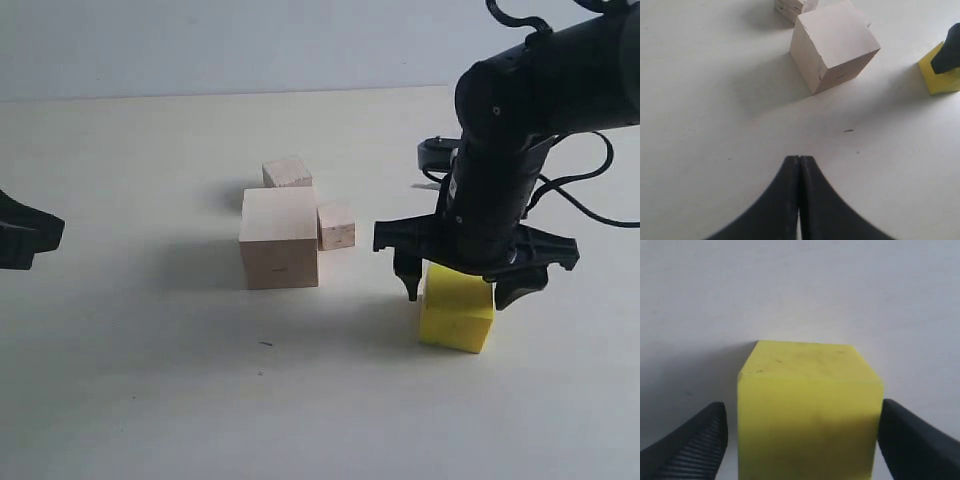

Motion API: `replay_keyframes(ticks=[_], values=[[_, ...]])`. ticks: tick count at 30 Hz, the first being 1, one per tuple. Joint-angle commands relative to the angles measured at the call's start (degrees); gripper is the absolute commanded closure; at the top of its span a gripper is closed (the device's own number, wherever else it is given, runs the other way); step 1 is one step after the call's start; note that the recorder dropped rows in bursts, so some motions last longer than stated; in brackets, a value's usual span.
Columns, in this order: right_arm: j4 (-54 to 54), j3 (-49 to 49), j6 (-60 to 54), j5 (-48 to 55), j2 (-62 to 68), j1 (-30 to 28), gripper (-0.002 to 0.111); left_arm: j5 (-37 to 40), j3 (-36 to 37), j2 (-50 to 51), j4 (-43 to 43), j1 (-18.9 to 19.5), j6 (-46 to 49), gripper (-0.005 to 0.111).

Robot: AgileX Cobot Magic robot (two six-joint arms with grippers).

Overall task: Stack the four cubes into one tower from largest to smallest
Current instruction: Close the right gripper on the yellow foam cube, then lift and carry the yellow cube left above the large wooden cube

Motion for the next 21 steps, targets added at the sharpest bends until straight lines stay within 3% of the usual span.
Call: replay_keyframes(ticks=[1,9,10,15,21], values=[[1.6,-0.2,-1.9,-0.6,1.0,0.0,0.042,-0.1,0.2,0.1,-0.6,0.1,-0.4,0.107],[1.6,-0.3,-3.8,0.9,0.8,0.0,0.096,-0.1,0.2,0.1,-0.6,0.1,-0.4,0.107],[1.6,-0.3,-5.1,2.0,-0.1,0.0,0.107,-0.1,0.2,0.1,-0.6,0.1,-0.4,0.107],[1.6,-2.7,-6.3,5.3,-5.6,0.0,0.108,-0.1,0.2,0.1,-0.6,0.1,-0.4,0.107],[4.0,-21.5,-8.3,16.0,-7.1,0.1,0.108,-0.2,0.2,0.1,-0.8,0.1,-0.4,0.107]])
